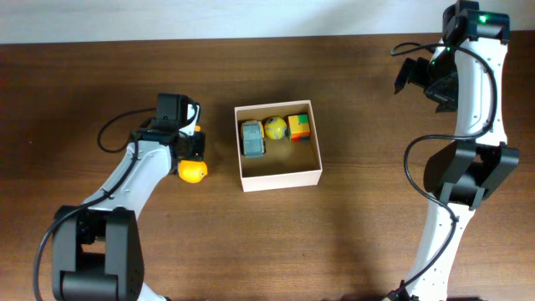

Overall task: Pack container
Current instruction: 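Lift the orange duck with the left gripper and carry it right, then lower the duck into the box's front and open the left gripper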

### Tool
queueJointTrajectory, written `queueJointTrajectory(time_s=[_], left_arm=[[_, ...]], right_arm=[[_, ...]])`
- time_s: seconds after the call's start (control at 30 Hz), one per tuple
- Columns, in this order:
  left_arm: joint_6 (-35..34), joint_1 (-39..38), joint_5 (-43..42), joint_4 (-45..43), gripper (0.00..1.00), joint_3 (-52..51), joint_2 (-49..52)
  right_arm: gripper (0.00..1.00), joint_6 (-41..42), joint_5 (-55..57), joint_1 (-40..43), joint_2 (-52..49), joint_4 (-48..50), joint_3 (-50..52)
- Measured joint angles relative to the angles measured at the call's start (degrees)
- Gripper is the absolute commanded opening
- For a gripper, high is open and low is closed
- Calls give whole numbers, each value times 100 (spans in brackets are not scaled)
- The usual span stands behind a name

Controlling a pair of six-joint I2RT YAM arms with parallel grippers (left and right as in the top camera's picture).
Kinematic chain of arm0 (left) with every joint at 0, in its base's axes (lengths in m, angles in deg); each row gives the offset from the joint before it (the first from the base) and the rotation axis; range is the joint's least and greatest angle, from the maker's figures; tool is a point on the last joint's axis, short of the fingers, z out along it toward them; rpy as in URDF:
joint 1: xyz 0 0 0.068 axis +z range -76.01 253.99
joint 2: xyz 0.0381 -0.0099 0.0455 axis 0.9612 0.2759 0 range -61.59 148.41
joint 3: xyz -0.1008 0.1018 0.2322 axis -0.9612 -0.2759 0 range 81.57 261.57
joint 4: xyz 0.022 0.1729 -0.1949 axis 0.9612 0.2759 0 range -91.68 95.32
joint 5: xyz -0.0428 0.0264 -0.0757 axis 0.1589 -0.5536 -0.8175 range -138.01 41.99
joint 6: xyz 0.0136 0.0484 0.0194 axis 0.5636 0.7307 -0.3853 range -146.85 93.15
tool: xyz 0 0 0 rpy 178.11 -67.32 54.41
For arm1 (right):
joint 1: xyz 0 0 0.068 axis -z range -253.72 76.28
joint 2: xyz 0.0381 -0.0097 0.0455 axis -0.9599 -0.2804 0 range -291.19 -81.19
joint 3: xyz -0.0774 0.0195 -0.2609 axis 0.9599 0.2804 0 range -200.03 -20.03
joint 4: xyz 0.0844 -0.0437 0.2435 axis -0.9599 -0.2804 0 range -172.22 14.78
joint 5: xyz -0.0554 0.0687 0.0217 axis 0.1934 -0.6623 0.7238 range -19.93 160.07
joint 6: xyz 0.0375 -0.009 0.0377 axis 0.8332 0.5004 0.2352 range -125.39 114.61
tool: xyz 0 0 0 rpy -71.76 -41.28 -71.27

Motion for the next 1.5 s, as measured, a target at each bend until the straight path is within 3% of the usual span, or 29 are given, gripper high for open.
queueJointTrajectory(time_s=[0.27,0.47,0.67,0.97,1.27,1.5], left_arm=[[-13,-13,13,1517,2,1217,-192],[544,-216,-505,2140,2,2072,-833],[1414,-894,-1401,2173,2,2288,-1370],[2592,-1801,-2118,2159,2,2288,-1274],[4371,-2111,-2229,2044,2,2288,-271],[4769,-2109,-2240,1578,2,2288,455]], right_arm=[[99,-2,0,0,0,0,0],[99,-2,0,0,0,0,0],[99,-4,0,0,0,0,0],[99,-2,0,0,0,0,0],[99,-4,0,0,0,0,0],[99,-2,0,0,0,-2,0]])
